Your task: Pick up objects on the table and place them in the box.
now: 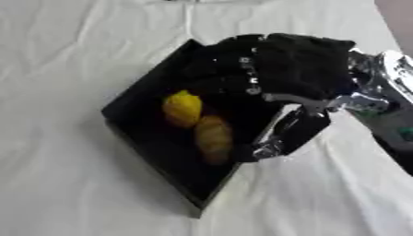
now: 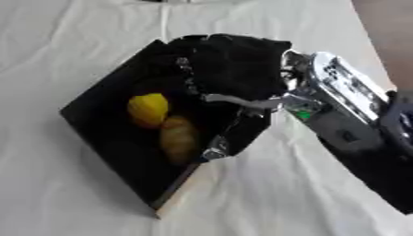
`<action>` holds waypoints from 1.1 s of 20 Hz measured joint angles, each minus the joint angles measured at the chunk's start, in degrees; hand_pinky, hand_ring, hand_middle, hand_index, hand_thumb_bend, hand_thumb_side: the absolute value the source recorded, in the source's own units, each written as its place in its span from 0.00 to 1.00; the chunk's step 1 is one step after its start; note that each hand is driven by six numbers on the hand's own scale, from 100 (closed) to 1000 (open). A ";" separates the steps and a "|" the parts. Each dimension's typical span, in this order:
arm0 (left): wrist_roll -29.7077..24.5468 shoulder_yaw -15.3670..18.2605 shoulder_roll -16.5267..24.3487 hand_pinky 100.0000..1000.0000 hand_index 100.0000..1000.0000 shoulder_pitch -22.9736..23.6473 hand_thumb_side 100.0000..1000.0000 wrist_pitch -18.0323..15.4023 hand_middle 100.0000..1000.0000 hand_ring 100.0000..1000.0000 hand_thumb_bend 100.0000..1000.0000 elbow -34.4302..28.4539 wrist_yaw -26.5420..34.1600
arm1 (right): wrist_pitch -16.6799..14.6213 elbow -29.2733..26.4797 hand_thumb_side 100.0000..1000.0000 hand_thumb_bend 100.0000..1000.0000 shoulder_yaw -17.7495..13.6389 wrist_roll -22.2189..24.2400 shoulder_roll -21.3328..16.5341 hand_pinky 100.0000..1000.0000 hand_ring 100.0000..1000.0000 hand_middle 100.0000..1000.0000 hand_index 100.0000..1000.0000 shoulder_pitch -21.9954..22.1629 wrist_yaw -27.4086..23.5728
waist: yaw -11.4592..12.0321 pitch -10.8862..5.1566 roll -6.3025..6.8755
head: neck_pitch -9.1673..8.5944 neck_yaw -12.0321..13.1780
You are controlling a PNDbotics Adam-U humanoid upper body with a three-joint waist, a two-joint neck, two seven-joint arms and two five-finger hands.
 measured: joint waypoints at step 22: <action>1.95 0.63 0.09 0.80 0.86 0.23 0.44 -0.32 0.73 0.75 0.34 0.00 -0.75 | -0.27 -0.01 0.24 0.00 -31.41 -25.44 -9.33 0.90 0.95 0.77 0.87 12.87 -61.86 | -1.15 0.14 1.60 | -1.35 1.75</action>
